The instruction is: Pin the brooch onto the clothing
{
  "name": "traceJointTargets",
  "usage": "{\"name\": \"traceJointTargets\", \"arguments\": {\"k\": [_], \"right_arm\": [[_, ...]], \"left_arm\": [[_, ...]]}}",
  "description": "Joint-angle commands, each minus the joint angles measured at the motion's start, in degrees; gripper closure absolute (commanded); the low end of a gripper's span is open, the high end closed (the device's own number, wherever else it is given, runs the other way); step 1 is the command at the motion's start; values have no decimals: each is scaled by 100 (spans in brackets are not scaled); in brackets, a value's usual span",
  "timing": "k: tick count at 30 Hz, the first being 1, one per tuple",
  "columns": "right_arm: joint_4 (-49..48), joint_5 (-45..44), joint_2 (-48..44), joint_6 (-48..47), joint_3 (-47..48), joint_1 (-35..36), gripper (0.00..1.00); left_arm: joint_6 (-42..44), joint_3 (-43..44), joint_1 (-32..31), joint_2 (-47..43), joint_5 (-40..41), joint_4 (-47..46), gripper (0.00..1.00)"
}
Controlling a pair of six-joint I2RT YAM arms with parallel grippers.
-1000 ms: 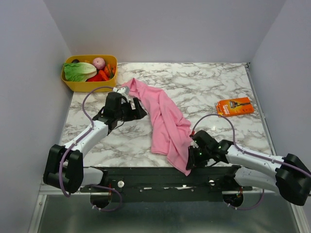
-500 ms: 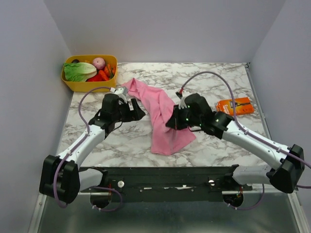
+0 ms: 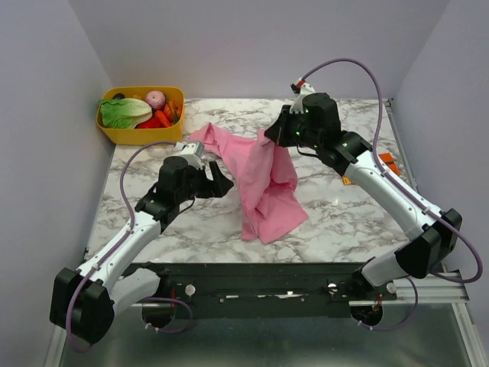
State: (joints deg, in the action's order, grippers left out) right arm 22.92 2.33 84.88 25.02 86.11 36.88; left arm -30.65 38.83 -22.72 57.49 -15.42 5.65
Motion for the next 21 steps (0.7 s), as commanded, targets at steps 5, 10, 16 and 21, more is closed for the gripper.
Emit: {"name": "traceJointTargets", "arguments": {"k": [5, 10, 16, 21], "right_arm": [[-428, 49, 28, 311, -313, -866, 99], [-464, 13, 160, 346, -428, -1051, 100], [-481, 154, 380, 364, -542, -1411, 99], [-525, 400, 354, 346, -761, -1675, 100]], "left_arm": [[-37, 45, -767, 779, 426, -82, 13], [-54, 116, -1199, 1018, 645, 6, 13], [-739, -296, -1217, 904, 426, 15, 14], [-1556, -683, -1217, 1123, -223, -274, 17]]}}
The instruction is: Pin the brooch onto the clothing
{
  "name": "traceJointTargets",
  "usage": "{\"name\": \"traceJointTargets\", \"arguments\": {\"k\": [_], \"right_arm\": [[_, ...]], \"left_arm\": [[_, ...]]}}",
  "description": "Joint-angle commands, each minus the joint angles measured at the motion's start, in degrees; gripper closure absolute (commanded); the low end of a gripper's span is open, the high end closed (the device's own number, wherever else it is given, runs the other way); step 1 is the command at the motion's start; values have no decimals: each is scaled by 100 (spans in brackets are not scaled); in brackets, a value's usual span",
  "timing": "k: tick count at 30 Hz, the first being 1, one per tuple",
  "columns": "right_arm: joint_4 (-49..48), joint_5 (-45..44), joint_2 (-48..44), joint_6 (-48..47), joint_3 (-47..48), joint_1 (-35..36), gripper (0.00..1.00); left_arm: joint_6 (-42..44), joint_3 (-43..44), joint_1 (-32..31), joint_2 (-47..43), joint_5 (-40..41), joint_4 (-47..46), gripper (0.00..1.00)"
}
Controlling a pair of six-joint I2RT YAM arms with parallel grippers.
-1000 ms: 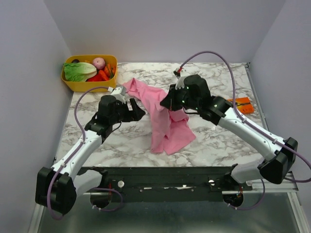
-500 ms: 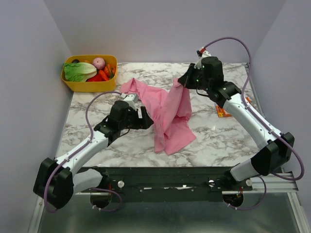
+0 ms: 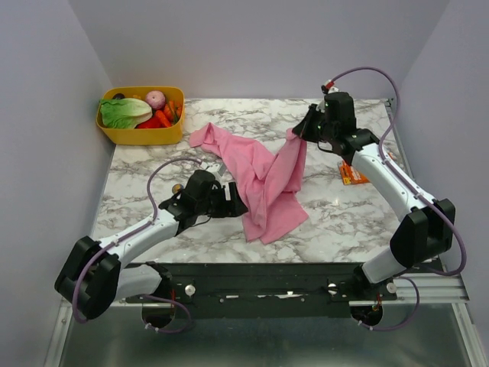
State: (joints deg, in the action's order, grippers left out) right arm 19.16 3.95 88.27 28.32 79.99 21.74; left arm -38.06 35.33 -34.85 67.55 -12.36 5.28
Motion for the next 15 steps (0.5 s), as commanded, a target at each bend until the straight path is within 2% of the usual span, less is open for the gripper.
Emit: {"name": "traceJointTargets", "arguments": {"k": [1, 2, 6, 11, 15], "right_arm": [[-158, 256, -3, 7, -176, -178, 100], [-167, 291, -38, 7, -202, -196, 100], [-184, 361, -126, -37, -317, -205, 100], [-219, 379, -249, -54, -501, -214, 100], [-237, 282, -223, -98, -545, -257, 99]], "left_arm": [[-1121, -404, -4, 136, -774, -334, 19], [-1272, -552, -4, 171, -881, -474, 23], [-1537, -580, -30, 241, -1032, -160, 28], [-1485, -431, -83, 442, -1039, 315, 30], [-1817, -518, -250, 628, -1198, 132, 30]]}}
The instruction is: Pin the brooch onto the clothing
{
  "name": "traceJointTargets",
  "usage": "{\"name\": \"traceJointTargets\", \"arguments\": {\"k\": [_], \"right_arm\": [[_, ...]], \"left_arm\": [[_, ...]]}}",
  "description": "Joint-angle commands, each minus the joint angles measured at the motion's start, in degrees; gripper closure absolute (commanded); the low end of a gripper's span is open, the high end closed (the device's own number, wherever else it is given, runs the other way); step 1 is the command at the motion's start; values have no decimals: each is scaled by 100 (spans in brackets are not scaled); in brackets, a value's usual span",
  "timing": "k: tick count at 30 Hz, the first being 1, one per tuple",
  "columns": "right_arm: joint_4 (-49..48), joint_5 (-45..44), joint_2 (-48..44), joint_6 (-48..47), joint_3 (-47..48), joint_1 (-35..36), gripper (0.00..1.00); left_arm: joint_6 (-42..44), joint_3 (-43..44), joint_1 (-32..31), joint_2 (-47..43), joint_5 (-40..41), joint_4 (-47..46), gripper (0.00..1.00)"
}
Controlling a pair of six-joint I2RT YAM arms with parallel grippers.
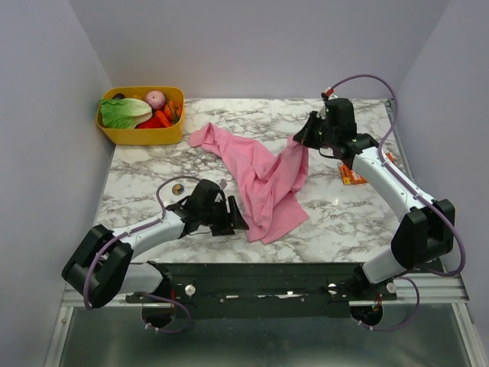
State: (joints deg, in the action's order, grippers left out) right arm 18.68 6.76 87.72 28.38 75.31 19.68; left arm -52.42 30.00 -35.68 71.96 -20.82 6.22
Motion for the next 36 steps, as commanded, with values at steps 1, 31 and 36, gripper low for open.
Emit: {"name": "traceJointTargets", "arguments": {"k": [1, 31, 36], "right_arm": [[-198, -17, -116, -105, -86, -70, 100], [-558, 642, -528, -166, -895, -694, 100], [-558, 966, -922, -298, -807, -729, 100]], "left_arm": [[-435, -11, -254, 221, -361, -15, 30], [-700, 681, -774, 1418, 1234, -335, 100], [291, 1833, -564, 408, 2256, 1159, 100]]}}
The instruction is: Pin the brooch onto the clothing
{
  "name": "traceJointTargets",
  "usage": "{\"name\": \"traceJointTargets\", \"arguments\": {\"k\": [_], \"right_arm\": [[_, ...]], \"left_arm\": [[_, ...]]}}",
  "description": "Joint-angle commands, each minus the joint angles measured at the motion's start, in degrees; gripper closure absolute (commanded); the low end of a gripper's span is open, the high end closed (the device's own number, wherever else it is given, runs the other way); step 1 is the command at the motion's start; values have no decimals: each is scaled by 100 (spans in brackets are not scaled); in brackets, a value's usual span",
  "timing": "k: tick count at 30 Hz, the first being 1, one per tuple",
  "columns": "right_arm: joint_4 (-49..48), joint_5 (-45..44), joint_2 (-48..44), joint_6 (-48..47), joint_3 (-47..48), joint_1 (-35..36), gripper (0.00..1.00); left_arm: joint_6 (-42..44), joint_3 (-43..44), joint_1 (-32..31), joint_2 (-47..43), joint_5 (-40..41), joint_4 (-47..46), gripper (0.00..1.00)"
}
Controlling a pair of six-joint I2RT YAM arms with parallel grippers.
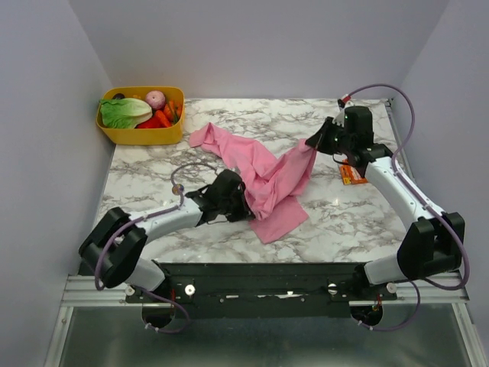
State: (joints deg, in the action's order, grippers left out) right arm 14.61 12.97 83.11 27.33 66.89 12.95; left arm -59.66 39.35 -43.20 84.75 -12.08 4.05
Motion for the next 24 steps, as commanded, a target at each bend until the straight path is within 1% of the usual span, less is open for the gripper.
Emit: {"name": "traceJointTargets", "arguments": {"k": [1, 3, 6, 7, 10, 11, 13, 14, 17, 20, 23, 24], "right_arm": [[-152, 399, -532, -211, 60, -56, 100], [-152, 539, -690, -290, 166, -64, 100], [-152, 662, -998, -421, 393, -56, 100], [-152, 689, -1155, -456, 456, -56, 100], [-134, 794, -1358, -580, 780, -65, 100], [-99, 803, -1463, -632, 886, -82, 100], [-55, 812, -1578, -676, 1192, -91, 100], [-3, 795, -1683, -685, 1290, -100, 100], [129, 803, -1824, -747, 1695, -91, 99], [147, 812, -2088, -808, 1993, -91, 100], [174, 874, -2325, -861, 2283, -91, 100], [174, 952, -2378, -861, 2345, -91, 99]], "left_arm": [[1157, 1055, 241, -977, 1453, 1535, 100], [1560, 1565, 391, -1250, 1725, 1974, 100], [1913, 2180, 646, -1513, 1945, 2318, 100], [2114, 2330, 812, -1558, 1955, 2363, 100], [2387, 2840, 1102, -1733, 1885, 2451, 100], [2458, 3085, 1286, -1795, 1850, 2451, 100], [2590, 3376, 1428, -1830, 1814, 2477, 100], [2721, 3716, 1524, -1830, 1823, 2521, 100], [3046, 4272, 1569, -1734, 1867, 2732, 100], [3214, 5263, 1587, -1585, 1858, 2995, 100], [3320, 5766, 1595, -1506, 1718, 3040, 100], [3338, 6055, 1595, -1488, 1691, 3057, 100]]}}
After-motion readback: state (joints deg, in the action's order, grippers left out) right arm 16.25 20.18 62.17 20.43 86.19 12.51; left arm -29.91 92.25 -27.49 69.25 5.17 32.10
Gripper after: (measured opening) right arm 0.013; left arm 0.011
